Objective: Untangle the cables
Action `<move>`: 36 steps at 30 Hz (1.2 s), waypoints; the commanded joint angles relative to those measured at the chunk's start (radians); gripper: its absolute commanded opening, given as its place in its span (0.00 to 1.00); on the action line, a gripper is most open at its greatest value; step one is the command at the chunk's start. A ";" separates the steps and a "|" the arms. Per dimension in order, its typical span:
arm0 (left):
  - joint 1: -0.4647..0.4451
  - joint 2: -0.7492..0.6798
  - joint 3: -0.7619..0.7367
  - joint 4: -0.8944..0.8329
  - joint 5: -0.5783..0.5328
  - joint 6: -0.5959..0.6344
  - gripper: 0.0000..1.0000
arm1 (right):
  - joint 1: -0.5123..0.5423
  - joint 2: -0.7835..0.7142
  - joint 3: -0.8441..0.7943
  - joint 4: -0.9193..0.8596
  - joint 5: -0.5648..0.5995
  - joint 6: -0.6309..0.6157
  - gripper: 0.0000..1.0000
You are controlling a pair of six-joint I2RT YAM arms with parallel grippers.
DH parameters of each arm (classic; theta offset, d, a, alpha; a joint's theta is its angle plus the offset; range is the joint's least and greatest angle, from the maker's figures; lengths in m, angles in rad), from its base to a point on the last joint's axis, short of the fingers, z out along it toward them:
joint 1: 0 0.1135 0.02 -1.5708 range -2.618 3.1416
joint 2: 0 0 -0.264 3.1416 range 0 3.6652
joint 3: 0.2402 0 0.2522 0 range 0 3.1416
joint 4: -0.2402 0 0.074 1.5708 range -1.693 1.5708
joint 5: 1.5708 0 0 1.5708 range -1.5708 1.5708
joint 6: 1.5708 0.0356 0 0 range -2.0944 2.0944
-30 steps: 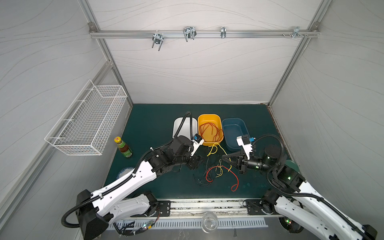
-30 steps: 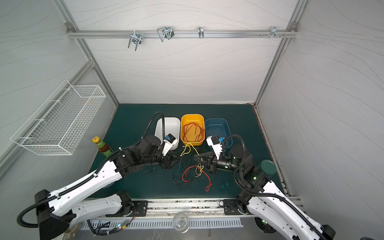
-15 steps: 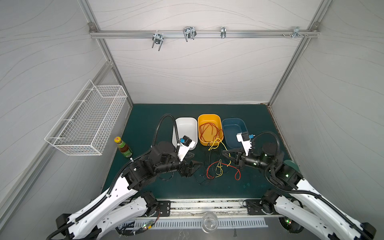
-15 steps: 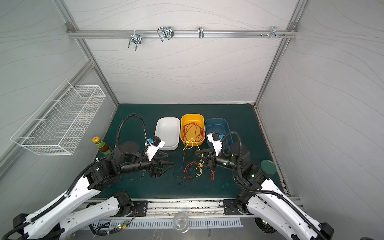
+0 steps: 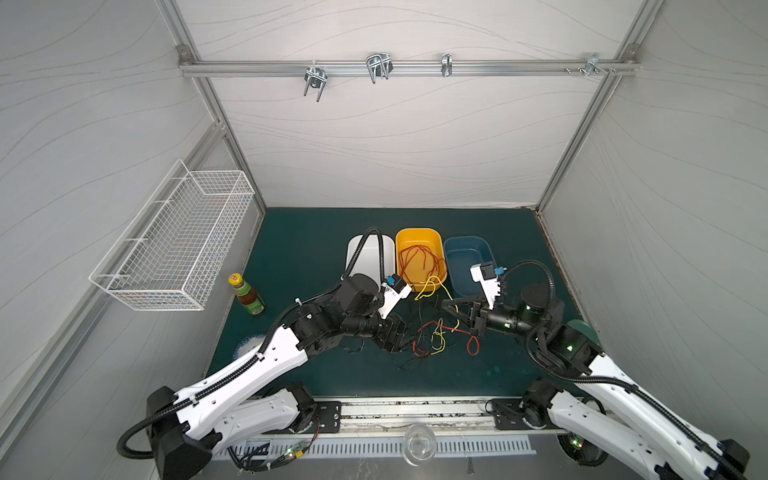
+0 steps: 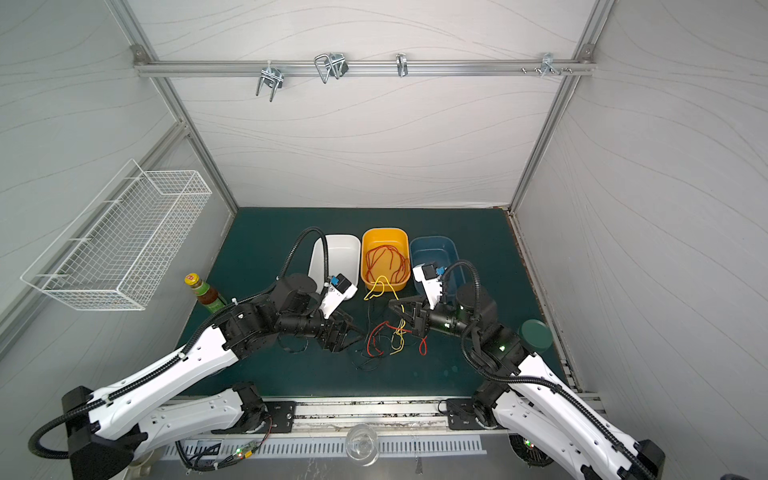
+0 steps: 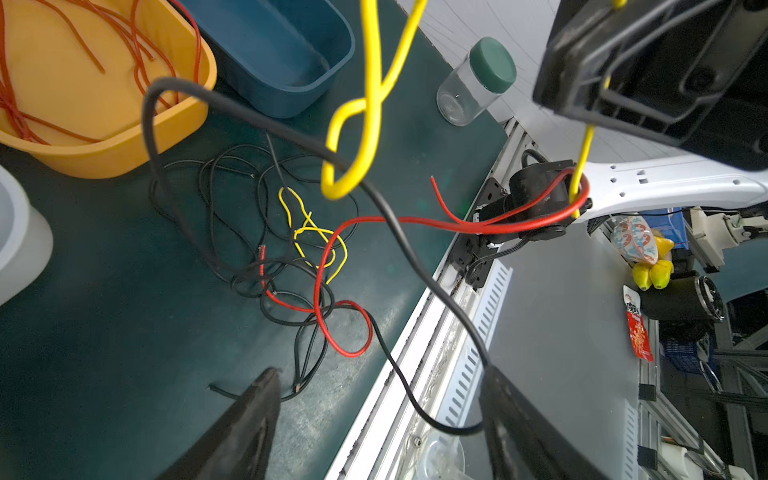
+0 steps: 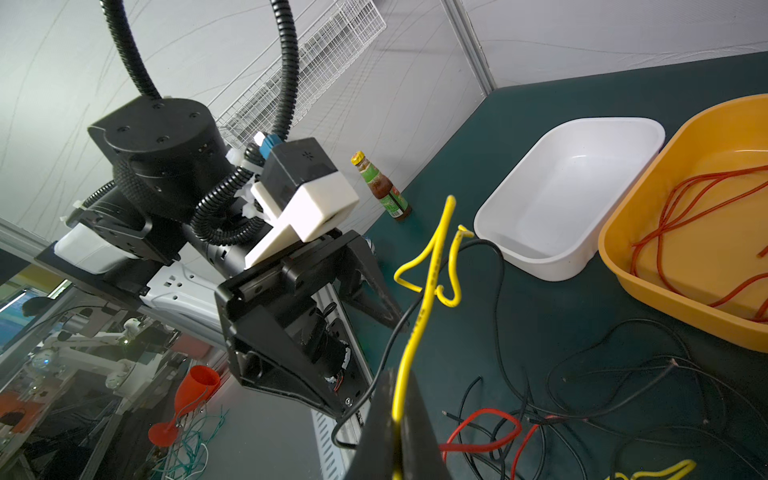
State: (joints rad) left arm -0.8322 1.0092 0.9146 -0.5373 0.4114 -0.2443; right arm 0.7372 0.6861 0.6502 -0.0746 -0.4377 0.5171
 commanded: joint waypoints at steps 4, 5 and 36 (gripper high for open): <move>-0.013 0.017 0.047 0.118 0.050 -0.036 0.77 | -0.002 -0.005 0.019 0.046 -0.021 0.016 0.00; -0.013 0.012 0.042 0.130 0.060 -0.041 0.77 | -0.002 -0.006 0.017 0.046 -0.019 0.015 0.00; -0.016 0.094 0.109 0.066 0.036 -0.035 0.06 | -0.002 -0.033 0.025 -0.064 0.113 -0.002 0.00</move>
State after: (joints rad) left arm -0.8463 1.1255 0.9749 -0.4591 0.4450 -0.2955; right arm 0.7372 0.6693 0.6502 -0.0975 -0.4023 0.5262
